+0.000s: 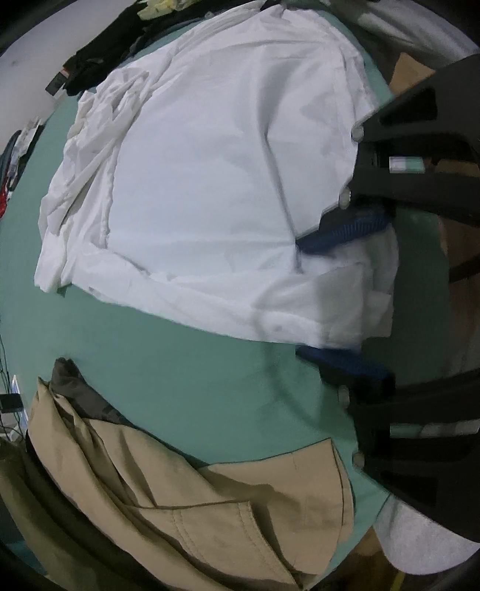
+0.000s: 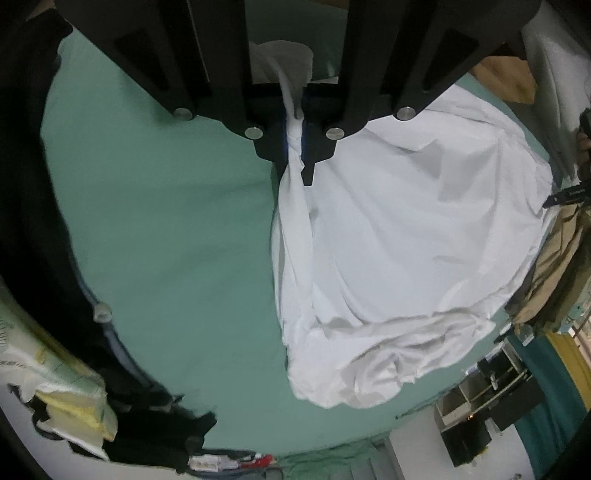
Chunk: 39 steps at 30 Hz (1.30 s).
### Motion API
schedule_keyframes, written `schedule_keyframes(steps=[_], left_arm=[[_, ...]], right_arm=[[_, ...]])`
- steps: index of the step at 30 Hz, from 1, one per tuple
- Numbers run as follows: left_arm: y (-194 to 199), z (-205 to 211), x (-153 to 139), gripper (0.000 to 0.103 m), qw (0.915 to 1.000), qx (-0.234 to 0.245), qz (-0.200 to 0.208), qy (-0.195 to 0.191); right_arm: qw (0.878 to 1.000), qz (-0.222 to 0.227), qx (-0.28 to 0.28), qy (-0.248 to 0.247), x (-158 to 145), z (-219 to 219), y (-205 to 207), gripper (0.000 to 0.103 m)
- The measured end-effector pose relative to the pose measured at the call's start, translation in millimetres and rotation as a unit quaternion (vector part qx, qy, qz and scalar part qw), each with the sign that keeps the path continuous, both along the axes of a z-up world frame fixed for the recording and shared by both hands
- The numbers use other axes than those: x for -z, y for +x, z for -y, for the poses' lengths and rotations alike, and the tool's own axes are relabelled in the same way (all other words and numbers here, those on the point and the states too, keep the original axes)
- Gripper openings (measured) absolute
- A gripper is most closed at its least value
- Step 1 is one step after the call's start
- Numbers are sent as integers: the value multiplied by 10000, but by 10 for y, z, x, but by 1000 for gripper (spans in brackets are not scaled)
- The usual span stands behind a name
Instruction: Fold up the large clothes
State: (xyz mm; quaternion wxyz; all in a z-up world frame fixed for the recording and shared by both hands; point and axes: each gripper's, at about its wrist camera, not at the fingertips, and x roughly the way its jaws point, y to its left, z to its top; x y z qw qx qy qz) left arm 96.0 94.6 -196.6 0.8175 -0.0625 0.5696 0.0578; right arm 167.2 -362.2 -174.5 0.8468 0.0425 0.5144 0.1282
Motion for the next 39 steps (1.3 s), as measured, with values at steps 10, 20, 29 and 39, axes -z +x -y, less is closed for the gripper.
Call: schedule_keyframes(steps=[10, 20, 29, 39], left_arm=[[-235, -147, -341, 4, 9980, -423, 449, -132], [-434, -328, -907, 4, 9931, -571, 964, -343], [-468, -322, -1313, 4, 9882, -469, 1389, -436], [-245, -339, -1459, 4, 9785, -745, 1785, -709]], right_arm=[[9986, 476, 212, 27, -419, 99, -351, 5], [9964, 678, 488, 116, -698, 342, -656, 5], [9943, 881, 588, 100, -932, 431, -771, 5], [9906, 1233, 591, 86, -1211, 369, -483, 5]])
